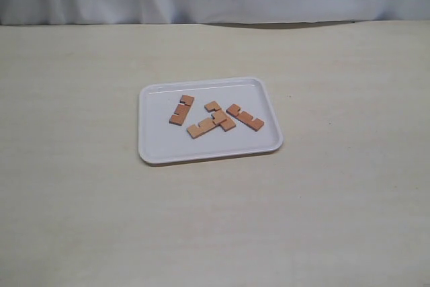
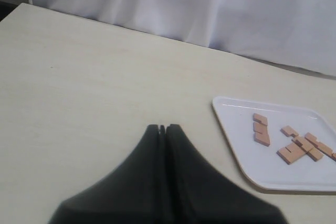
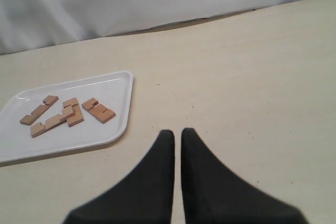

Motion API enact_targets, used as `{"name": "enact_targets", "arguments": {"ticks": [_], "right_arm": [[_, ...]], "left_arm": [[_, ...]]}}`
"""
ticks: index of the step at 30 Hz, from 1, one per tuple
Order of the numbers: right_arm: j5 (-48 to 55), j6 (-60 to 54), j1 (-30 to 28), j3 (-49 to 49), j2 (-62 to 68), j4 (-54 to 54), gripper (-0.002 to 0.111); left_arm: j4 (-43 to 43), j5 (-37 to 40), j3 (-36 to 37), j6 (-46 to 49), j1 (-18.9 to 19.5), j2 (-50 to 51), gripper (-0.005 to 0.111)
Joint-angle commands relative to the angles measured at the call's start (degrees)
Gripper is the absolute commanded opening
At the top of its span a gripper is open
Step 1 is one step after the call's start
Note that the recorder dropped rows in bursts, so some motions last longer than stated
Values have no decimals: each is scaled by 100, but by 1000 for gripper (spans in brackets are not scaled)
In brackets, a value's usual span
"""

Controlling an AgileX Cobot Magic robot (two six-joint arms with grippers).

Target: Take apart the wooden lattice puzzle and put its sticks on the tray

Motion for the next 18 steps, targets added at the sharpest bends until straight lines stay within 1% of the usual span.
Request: {"name": "enact_targets", "arguments": {"ticks": [1,18], "right_arm": [[10,-8,-15,7,-28,-51,4],[34,-8,-15,7,-28,-52,4]], "left_arm": [[-12,-52,18,30,60,-14,0],[-12,-52,18,30,60,-14,0]]}}
